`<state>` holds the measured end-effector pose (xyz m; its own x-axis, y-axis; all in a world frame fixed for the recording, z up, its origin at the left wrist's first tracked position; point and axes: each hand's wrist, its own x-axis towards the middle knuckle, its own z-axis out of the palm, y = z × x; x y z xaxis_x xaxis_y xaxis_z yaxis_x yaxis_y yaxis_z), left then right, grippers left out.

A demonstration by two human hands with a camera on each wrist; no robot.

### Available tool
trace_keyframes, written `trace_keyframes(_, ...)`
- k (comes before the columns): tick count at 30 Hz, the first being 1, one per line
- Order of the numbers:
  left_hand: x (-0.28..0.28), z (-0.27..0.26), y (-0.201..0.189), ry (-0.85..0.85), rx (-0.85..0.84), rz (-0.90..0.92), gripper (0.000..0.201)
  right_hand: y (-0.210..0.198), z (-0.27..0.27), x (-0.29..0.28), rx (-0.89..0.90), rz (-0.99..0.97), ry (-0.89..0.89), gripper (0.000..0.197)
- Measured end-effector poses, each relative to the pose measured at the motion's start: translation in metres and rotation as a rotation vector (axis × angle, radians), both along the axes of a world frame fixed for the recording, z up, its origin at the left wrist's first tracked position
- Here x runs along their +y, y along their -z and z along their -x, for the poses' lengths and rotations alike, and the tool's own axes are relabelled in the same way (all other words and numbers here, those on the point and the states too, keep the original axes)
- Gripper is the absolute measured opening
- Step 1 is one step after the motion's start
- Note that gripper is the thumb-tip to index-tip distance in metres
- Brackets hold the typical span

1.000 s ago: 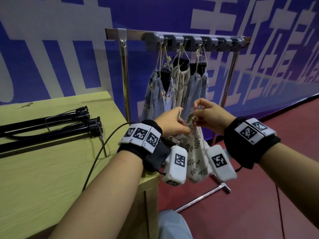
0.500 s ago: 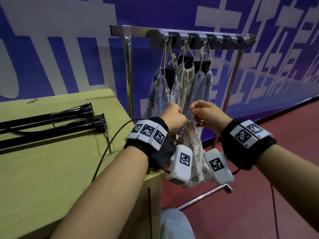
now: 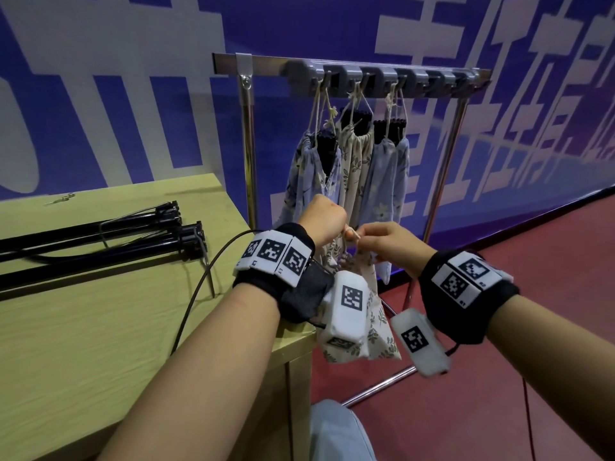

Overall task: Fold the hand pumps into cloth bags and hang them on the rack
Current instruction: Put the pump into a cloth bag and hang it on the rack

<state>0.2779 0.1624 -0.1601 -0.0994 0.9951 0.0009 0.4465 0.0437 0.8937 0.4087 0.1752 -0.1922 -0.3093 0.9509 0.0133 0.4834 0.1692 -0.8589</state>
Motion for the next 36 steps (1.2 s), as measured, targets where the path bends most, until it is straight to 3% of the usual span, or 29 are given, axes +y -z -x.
trace_keyframes(2,0.002,0.006,-0.001,-0.025,-0.03,0.004,0.028,0.0,-0.003,0.003,0.088,0.032,0.031,0.022)
trace_keyframes(5,0.0,0.018,-0.004,-0.117,-0.19,0.019,0.017,0.002,-0.01,0.008,0.199,0.089,0.116,0.026)
trace_keyframes(8,-0.003,0.024,-0.004,-0.175,-0.371,0.044,0.032,0.005,-0.016,0.011,0.207,0.069,0.175,0.038)
trace_keyframes(10,-0.004,0.025,-0.005,-0.155,-0.476,0.077,0.016,0.004,-0.019,0.012,0.238,0.07,0.092,0.042)
trace_keyframes(13,-0.006,0.029,-0.008,-0.123,-0.68,0.13,0.009,0.0,-0.023,0.01,0.312,0.141,-0.134,0.012)
trace_keyframes(14,-0.004,0.031,-0.008,-0.116,-0.741,0.136,0.008,0.0,-0.024,0.011,0.248,0.114,-0.162,0.014)
trace_keyframes(17,-0.007,0.033,-0.009,-0.043,-0.805,0.141,0.007,-0.006,-0.022,0.011,-0.21,-0.115,-0.187,0.033)
trace_keyframes(19,-0.009,0.029,-0.011,0.001,-0.784,0.121,0.016,-0.013,-0.022,0.014,-0.185,-0.229,-0.17,0.041)
trace_keyframes(22,-0.004,0.03,-0.012,0.03,-0.724,0.009,0.077,-0.014,-0.02,0.018,-0.001,-0.313,-0.035,0.04)
trace_keyframes(25,-0.001,0.033,-0.008,0.152,-0.438,0.047,0.12,-0.011,-0.017,0.018,0.063,-0.269,0.04,0.032)
trace_keyframes(28,-0.006,0.03,-0.005,0.242,-0.096,0.138,0.127,-0.011,-0.015,0.019,0.024,-0.252,0.055,0.03)
trace_keyframes(32,-0.009,0.032,-0.005,0.322,0.086,0.232,0.127,-0.01,-0.008,0.015,0.075,-0.252,0.096,0.03)
trace_keyframes(36,-0.007,0.034,-0.004,0.325,0.187,0.303,0.124,-0.014,-0.009,0.012,-0.024,-0.288,0.111,0.035)
